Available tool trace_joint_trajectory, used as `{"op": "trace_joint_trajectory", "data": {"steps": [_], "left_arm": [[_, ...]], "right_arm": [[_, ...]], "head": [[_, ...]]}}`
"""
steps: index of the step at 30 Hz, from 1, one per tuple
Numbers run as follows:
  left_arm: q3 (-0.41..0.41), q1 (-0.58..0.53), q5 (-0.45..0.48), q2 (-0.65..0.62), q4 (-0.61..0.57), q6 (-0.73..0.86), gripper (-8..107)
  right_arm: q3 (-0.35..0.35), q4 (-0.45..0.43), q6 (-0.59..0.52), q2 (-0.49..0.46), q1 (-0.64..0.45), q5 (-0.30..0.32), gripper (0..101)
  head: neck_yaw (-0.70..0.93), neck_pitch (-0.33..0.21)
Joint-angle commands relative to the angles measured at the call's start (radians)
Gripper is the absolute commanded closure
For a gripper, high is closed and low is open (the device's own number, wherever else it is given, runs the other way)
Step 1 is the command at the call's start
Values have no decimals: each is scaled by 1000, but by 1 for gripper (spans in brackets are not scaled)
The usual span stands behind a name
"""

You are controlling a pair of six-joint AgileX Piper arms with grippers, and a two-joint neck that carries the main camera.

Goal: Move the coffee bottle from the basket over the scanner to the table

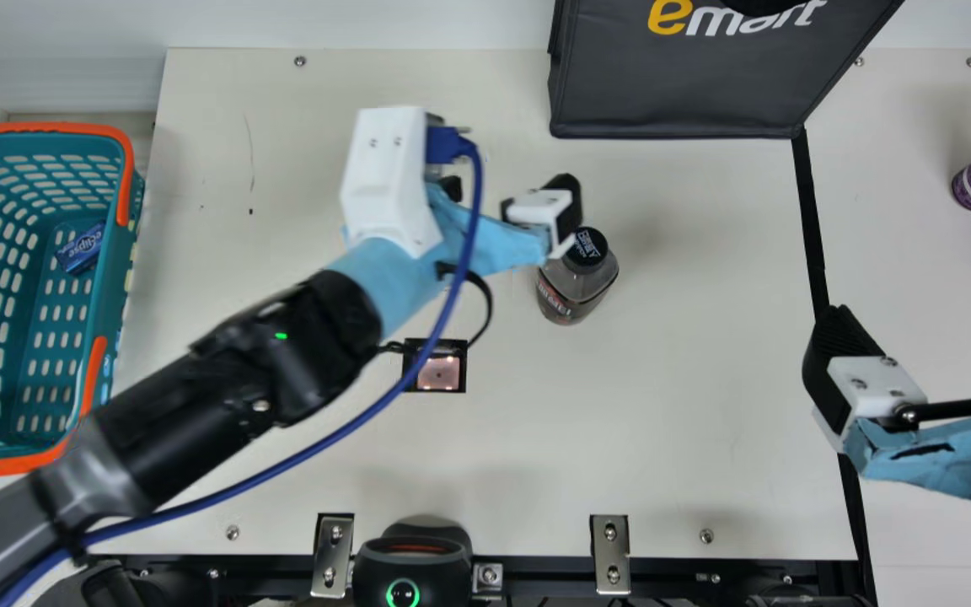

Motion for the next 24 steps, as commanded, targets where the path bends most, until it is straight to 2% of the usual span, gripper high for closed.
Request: {"op": "trace_joint_trajectory", "data": {"steps": [1, 11, 17, 24], "left_arm": [[36, 41, -1, -76, -114, 206, 9], [103, 232, 114, -309, -359, 679, 9], [120, 369, 216, -422, -438, 903, 9], [136, 544, 304, -529, -524, 1090, 9]], "right_arm": [[0, 0, 0, 0, 0, 0, 6], [0, 0, 0, 0, 0, 0, 6], [0, 0, 0, 0, 0, 0, 6], [0, 0, 0, 0, 0, 0, 6]], "head": [[0, -30], [0, -30], [0, -30], [0, -30]]}}
